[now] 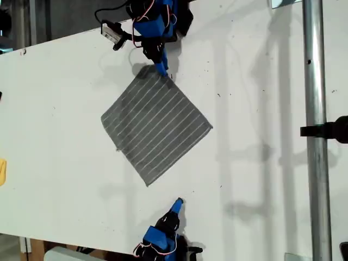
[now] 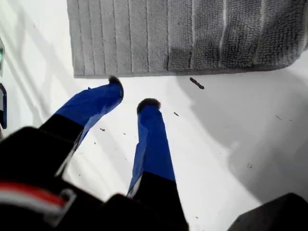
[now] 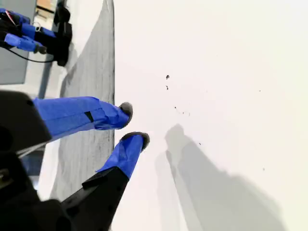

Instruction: Grasp corners of a towel and fold twice.

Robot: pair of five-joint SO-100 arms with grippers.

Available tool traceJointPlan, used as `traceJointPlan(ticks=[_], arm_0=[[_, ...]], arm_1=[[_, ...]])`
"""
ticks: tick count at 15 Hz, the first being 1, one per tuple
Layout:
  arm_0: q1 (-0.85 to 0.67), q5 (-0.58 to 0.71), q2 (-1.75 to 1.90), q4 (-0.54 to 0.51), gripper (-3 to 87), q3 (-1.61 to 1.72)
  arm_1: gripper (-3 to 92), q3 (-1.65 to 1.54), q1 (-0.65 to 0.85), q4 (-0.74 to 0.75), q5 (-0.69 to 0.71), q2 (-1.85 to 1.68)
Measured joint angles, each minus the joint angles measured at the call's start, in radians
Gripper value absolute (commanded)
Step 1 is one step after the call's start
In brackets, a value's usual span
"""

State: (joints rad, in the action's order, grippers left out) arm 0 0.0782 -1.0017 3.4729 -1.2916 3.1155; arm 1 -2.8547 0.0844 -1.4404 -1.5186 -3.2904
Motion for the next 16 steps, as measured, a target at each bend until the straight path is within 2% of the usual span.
traceJointPlan(ticks=[10, 12, 16], arm_0=[[0.000, 0.000, 0.000, 0.000, 7.1, 0.000], [0.000, 0.041, 0.000, 0.000, 7.1, 0.000], [-0.084, 0.028, 0.000, 0.000, 7.1, 0.000]], arm_1=[[12.3, 0.000, 0.000, 0.000, 0.000, 0.000], [12.3, 0.000, 0.000, 0.000, 0.000, 0.000], [12.3, 0.000, 0.000, 0.000, 0.000, 0.000]])
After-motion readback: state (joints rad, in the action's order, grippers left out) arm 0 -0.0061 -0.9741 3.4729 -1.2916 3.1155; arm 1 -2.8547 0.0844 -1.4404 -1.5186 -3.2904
